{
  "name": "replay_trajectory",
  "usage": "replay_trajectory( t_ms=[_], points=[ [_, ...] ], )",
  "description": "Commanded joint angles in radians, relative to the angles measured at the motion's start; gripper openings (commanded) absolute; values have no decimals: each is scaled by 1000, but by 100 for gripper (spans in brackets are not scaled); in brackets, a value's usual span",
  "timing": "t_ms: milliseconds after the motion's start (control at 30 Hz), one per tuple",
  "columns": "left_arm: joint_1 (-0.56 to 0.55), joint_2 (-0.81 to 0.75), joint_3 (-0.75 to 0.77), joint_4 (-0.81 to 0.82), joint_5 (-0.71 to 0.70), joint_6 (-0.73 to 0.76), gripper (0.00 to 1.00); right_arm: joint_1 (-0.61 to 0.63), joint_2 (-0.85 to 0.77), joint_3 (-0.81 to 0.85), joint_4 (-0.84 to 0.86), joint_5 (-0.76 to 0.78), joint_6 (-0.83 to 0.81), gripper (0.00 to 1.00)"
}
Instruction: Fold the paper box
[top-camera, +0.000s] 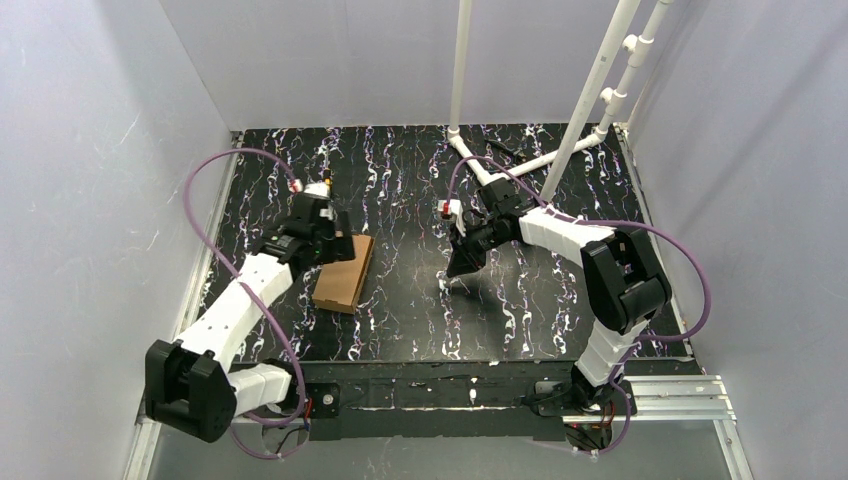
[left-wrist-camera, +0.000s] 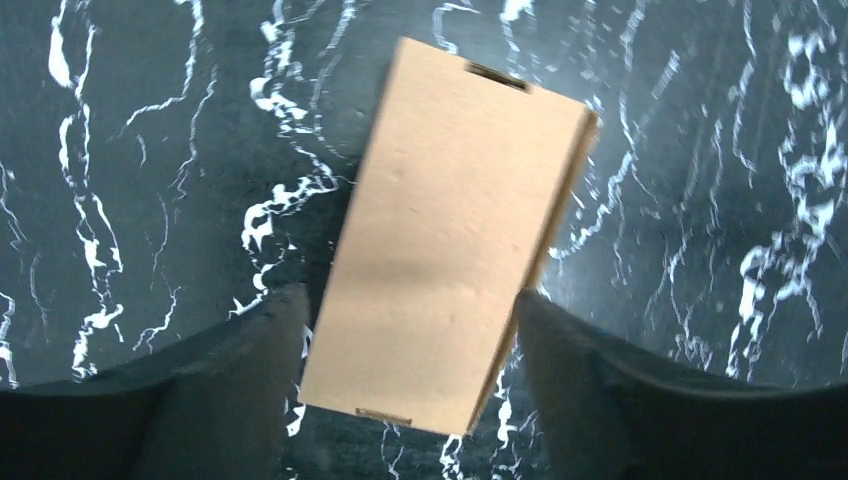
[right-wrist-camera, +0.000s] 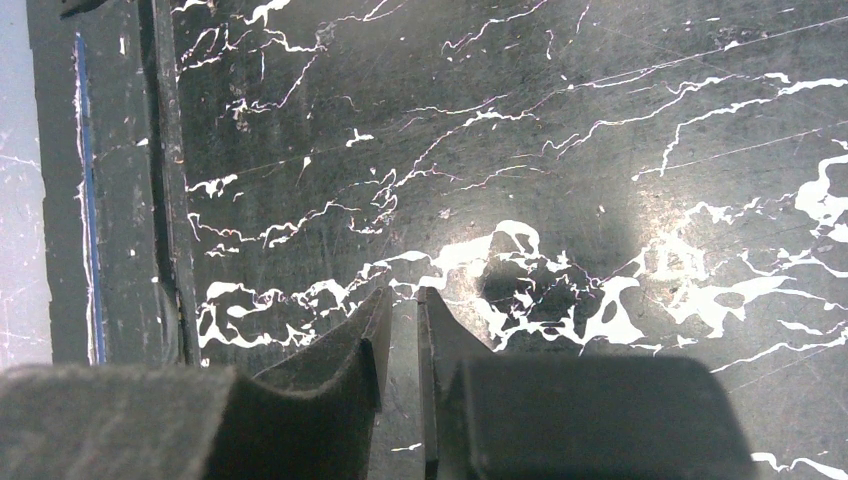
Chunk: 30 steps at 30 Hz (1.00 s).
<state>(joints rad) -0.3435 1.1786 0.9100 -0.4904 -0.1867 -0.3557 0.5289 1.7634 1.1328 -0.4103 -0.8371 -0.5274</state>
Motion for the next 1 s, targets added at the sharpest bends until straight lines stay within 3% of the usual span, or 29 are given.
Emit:
replay_trajectory(
  t_ms=[0, 100, 200, 467, 600, 967],
  points=[
    [166, 2, -48, 38, 156, -74, 59, 32, 8, -19, 220, 47, 267, 21],
    [285, 37, -63, 85, 223, -108, 34, 75, 32, -7, 325, 155, 435, 11],
    [368, 94, -66, 110, 241, -128, 25, 121, 80, 32, 376, 254, 559, 5],
    [417, 233, -68, 151, 201, -166, 23, 242, 241, 215, 398, 578, 755, 3],
    [418, 318, -79, 187, 271, -200, 21, 261, 331, 311, 390, 598, 819, 4],
    [366, 340, -142, 280, 447, -240, 20, 311, 481, 531, 359, 679, 795, 4]
  ],
)
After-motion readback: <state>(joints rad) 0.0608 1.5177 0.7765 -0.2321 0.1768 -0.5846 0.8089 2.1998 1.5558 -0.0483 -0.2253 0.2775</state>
